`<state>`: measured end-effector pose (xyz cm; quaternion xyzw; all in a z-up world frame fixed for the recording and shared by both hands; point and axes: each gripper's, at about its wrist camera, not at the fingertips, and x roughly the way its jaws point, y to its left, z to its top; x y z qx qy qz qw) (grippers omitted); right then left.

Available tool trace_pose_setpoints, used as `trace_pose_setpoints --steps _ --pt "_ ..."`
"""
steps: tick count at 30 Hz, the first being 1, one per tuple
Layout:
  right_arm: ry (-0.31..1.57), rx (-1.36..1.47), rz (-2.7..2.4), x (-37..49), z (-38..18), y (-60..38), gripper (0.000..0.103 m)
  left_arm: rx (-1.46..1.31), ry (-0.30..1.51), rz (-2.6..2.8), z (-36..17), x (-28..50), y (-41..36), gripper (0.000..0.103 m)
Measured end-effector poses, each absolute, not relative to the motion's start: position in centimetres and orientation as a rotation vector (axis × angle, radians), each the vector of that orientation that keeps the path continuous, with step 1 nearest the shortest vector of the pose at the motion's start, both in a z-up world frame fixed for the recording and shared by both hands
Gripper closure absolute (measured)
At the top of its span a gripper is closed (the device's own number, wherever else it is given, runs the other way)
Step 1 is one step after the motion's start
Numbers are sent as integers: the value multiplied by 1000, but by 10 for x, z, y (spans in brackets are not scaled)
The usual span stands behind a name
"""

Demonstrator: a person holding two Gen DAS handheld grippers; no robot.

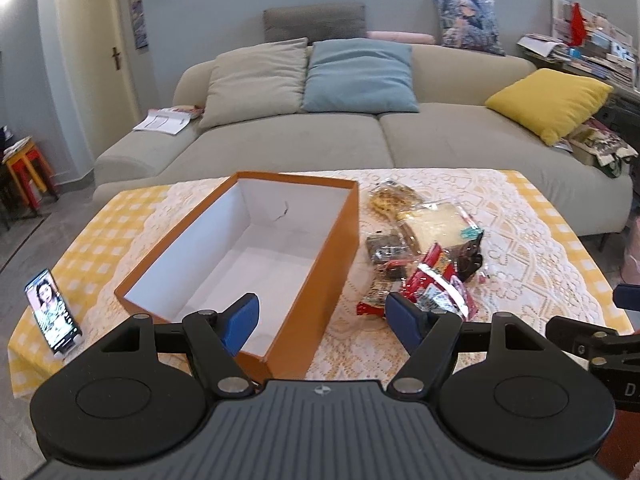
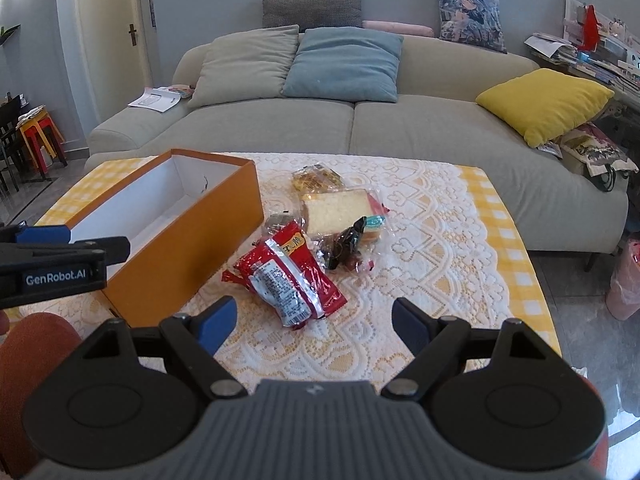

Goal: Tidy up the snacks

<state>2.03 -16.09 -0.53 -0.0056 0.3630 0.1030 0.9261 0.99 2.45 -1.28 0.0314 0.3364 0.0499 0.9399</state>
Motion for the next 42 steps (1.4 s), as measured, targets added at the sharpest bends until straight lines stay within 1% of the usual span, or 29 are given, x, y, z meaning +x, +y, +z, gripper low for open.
trace_pose_setpoints --steps 42 --pt "762 -26 235 25 -11 -152 20 24 722 155 -17 12 36 18"
